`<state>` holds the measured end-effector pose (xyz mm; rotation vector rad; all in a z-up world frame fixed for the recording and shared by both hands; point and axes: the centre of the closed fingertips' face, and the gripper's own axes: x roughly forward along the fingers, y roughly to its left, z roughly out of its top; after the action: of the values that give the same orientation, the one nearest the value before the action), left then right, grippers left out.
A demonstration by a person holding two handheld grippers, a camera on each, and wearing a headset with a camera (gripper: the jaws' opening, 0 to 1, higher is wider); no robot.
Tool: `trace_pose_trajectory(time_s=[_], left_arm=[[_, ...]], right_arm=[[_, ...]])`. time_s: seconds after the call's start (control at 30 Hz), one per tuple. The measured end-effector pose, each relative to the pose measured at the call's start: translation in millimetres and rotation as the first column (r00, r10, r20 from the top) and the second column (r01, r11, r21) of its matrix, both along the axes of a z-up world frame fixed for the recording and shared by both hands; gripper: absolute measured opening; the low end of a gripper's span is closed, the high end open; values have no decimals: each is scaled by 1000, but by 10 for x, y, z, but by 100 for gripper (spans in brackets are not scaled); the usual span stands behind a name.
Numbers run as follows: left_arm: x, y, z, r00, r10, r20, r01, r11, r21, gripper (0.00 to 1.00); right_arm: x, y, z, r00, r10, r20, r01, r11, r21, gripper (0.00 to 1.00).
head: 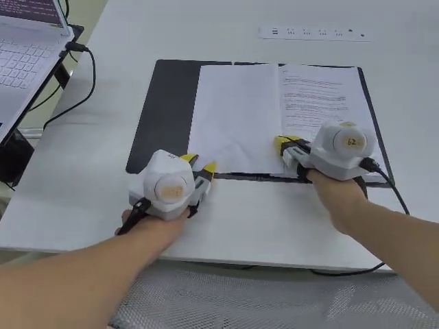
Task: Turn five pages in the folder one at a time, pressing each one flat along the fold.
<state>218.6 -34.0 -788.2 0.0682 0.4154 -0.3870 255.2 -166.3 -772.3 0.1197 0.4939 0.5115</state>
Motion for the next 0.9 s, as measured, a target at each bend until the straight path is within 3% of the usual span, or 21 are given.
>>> trace_pose_trajectory(time_s=[0.9], left_arm=[[-2, -7, 5, 1000, 1, -8, -1, 1000, 5, 19]], right_arm=[[-609, -94, -90, 997, 34, -66, -33, 999, 15, 0]])
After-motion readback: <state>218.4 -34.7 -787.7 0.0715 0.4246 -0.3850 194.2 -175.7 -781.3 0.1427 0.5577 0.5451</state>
